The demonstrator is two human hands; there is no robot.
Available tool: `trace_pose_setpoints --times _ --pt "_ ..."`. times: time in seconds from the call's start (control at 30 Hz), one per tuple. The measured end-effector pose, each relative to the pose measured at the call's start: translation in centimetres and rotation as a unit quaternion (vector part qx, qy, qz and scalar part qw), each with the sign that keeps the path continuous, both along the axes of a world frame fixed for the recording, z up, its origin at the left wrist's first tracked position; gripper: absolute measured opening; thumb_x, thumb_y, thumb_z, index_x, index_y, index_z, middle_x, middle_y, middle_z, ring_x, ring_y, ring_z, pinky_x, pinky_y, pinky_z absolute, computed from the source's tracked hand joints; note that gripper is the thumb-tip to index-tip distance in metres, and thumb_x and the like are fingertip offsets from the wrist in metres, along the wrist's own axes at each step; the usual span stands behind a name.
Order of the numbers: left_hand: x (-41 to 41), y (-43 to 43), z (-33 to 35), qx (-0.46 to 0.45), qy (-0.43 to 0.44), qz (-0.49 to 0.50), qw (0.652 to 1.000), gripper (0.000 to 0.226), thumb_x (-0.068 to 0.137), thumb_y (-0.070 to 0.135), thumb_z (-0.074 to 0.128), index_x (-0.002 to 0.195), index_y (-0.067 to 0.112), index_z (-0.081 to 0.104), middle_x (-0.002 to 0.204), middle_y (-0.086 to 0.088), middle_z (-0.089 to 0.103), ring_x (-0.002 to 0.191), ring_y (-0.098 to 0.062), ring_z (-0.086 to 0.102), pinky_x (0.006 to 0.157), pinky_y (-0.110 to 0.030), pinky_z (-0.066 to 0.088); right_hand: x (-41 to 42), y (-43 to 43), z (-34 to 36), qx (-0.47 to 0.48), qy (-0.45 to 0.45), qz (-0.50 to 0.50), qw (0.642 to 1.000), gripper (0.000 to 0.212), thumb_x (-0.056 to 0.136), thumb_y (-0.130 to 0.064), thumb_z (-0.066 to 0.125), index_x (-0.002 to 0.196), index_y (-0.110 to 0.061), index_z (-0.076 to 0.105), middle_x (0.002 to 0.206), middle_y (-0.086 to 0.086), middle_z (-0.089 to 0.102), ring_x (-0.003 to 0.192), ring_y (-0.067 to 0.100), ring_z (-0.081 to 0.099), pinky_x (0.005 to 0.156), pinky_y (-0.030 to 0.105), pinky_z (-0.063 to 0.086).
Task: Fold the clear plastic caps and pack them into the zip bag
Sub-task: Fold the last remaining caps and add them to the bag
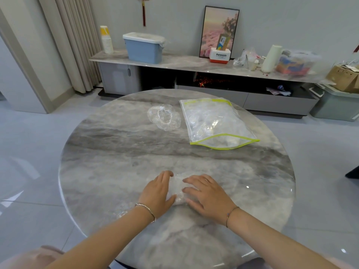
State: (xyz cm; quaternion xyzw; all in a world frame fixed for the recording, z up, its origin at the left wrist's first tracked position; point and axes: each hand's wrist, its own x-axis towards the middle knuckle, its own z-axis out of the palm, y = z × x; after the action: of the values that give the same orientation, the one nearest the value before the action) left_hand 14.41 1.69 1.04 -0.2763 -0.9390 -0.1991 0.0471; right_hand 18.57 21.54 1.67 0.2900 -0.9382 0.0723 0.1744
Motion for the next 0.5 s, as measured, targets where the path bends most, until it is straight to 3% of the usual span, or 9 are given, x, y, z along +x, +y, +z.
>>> trace_pose_setpoints --times 0.07,0.13,0.23,0.3,0.37,0.43,0.5 --pt "0.0 -0.1 -0.4 -0.018 0.090 -0.049 0.995 0.062 0.062 0.036 0.079 0.108 0.019 0.042 0.096 0.005 0.049 0.077 -0.013 0.057 0.065 -0.016 0.040 0.2 0.0 -1.0 0.054 -0.044 -0.051 0.996 0.040 0.094 -0.046 0.036 0.116 -0.025 0.063 0.129 -0.004 0.059 0.121 0.015 0.052 0.105 0.030 0.025" --pt "-0.2 -0.2 -0.7 -0.038 0.156 -0.094 0.983 0.064 0.054 0.036 0.081 0.103 0.020 0.044 0.096 0.004 0.051 0.081 -0.014 0.052 0.072 -0.021 0.038 0.4 -0.1 -1.1 0.066 -0.112 -0.118 0.985 0.057 0.099 -0.054 0.015 0.129 -0.026 0.054 0.138 -0.005 0.052 0.130 0.016 0.046 0.111 0.032 0.014" --pt "-0.5 -0.1 -0.5 -0.063 0.159 -0.143 0.975 0.064 0.054 0.031 0.079 0.110 0.022 0.049 0.112 0.004 0.055 0.099 -0.015 0.049 0.086 -0.027 0.035 0.1 0.5 -1.2 0.026 -0.211 -0.161 0.964 0.101 0.073 -0.071 -0.025 0.147 -0.028 0.030 0.157 -0.007 0.019 0.146 0.013 0.009 0.113 0.029 -0.012" --pt "-0.8 -0.1 -1.0 -0.107 0.144 -0.169 0.969 0.068 0.057 0.029 0.079 0.120 0.026 0.052 0.129 0.005 0.054 0.114 -0.017 0.053 0.097 -0.033 0.041 0.0 0.9 -1.0 0.015 -0.248 -0.190 0.950 0.100 0.071 -0.076 -0.020 0.149 -0.031 0.021 0.159 -0.009 0.006 0.146 0.011 -0.003 0.114 0.031 -0.013" --pt "-0.9 -0.2 -1.6 -0.140 0.114 -0.179 0.967 0.063 0.065 0.030 0.074 0.125 0.029 0.053 0.136 0.005 0.052 0.120 -0.018 0.055 0.098 -0.036 0.047 0.0 0.9 -0.8 0.005 -0.253 -0.205 0.945 0.077 0.085 -0.068 0.003 0.150 -0.030 0.017 0.159 -0.009 0.002 0.146 0.012 -0.005 0.114 0.031 -0.012" --pt "-0.8 -0.3 -1.9 -0.149 0.066 -0.160 0.974 0.052 0.077 0.034 0.051 0.129 0.028 0.051 0.135 0.005 0.053 0.120 -0.017 0.055 0.096 -0.035 0.045 0.2 0.8 -0.5 -0.016 -0.238 -0.195 0.951 0.067 0.091 -0.057 0.017 0.151 -0.026 0.013 0.159 -0.008 0.004 0.146 0.010 -0.002 0.114 0.028 -0.011" --pt "-0.6 -0.4 -1.8 -0.142 -0.007 -0.133 0.981 0.064 0.079 0.041 0.025 0.139 0.025 0.043 0.143 0.005 0.045 0.129 -0.017 0.046 0.106 -0.033 0.035 0.5 0.4 0.1 -0.065 -0.191 -0.162 0.966 0.070 0.087 -0.055 0.018 0.150 -0.022 0.020 0.157 -0.006 0.017 0.144 0.009 0.009 0.117 0.027 -0.005"
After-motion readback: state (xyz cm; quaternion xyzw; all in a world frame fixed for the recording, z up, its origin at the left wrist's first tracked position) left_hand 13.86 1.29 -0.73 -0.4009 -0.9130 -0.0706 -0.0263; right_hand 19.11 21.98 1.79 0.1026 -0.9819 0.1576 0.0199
